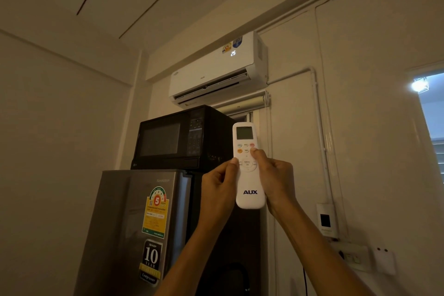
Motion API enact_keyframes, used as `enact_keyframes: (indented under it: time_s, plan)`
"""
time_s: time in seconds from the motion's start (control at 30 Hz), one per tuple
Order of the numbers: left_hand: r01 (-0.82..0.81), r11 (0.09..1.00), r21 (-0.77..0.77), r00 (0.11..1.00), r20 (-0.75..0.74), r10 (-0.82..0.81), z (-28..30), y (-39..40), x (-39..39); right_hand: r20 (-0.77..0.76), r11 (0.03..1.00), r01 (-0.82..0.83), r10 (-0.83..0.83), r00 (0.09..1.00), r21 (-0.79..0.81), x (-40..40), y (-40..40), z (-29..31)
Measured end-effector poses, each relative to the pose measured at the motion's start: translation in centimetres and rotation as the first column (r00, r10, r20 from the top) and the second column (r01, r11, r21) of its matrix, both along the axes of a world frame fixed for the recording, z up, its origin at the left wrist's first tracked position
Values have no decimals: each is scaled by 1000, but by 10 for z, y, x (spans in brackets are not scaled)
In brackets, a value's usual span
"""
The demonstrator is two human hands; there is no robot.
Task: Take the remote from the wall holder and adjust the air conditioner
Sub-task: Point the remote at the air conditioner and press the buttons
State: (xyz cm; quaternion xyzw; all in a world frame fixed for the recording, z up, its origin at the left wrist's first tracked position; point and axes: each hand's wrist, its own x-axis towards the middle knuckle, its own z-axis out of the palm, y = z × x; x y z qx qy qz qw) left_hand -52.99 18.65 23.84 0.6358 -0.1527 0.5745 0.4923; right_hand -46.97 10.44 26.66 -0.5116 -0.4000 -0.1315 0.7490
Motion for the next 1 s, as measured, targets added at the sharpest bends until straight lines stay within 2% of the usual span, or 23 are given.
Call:
enact_keyframes:
  time_s: [1.0]
  plan:
    - [4, 1000, 8, 1000, -6, -4, 4, -4, -8, 1, 1000, 18, -18, 1000, -19, -8, -5, 4]
